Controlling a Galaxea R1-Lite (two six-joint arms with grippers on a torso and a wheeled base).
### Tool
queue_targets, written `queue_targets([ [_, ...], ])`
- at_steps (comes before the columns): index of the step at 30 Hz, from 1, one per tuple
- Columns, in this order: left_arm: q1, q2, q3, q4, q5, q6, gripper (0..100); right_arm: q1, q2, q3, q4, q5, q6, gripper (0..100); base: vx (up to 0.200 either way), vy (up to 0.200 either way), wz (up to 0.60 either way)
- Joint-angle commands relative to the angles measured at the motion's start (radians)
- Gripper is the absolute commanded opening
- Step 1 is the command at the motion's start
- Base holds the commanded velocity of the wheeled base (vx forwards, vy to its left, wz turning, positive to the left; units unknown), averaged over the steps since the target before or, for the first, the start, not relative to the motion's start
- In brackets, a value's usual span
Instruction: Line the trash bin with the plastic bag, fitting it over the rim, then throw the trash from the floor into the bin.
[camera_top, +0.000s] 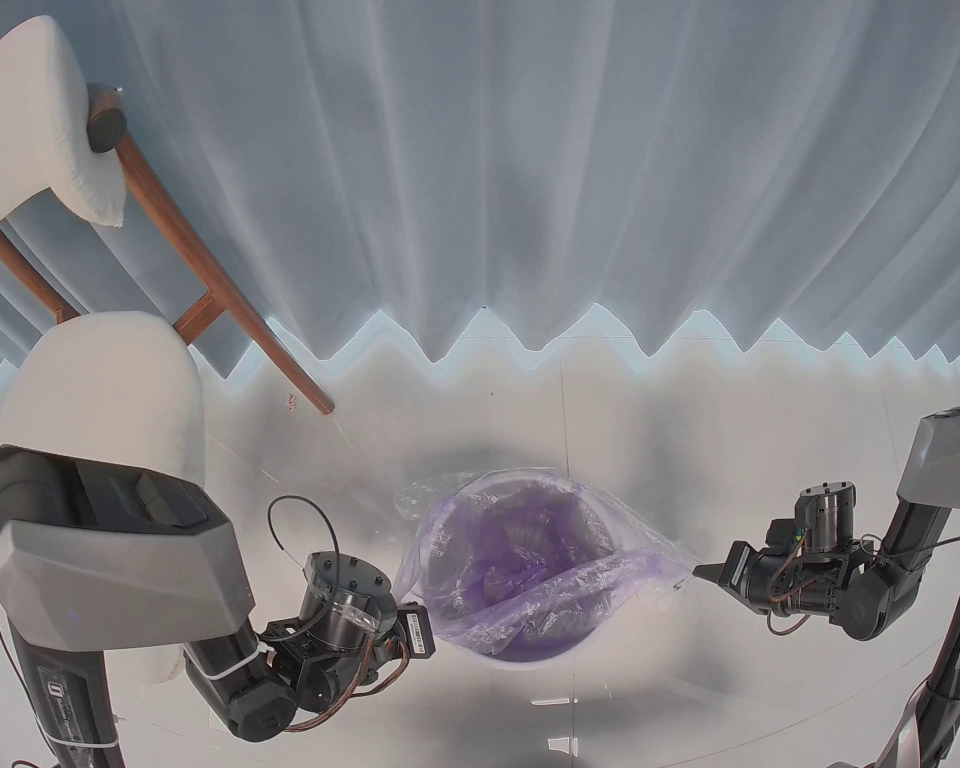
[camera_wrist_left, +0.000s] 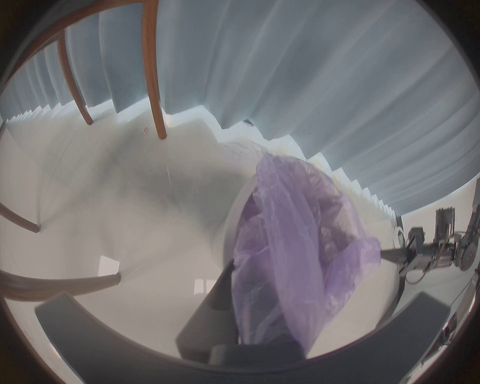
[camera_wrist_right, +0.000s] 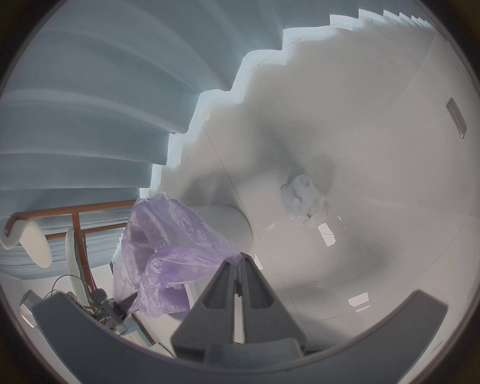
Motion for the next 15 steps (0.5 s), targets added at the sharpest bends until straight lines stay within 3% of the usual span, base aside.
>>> queue_targets([
  [1, -0.008, 0.116, 0.045, -0.224, 0.102, -0.015, 0, 0.000, 0.014, 0.058, -0.036, -0.009, 0.009, 0, 0.000, 0.000, 0.00],
  [2, -0.008, 0.116, 0.045, -0.224, 0.102, -0.015, 0, 0.000, 0.014, 0.058, -0.036, -0.009, 0.009, 0, 0.000, 0.000, 0.00],
  [4, -0.015, 0.142, 0.123, -0.379, 0.103, -0.006, 0, 0.000, 0.014, 0.058, -0.040, -0.011, 0.025, 0, 0.000, 0.000, 0.00],
  [8, -0.028, 0.153, 0.206, -0.443, 0.097, -0.001, 0, 0.000, 0.014, 0.056, -0.040, -0.017, 0.026, 0, 0.000, 0.000, 0.00],
  [15, 0.011, 0.122, 0.223, -0.454, 0.095, -0.027, 0, 0.002, 0.018, 0.056, -0.040, -0.017, 0.026, 0, 0.000, 0.000, 0.00],
])
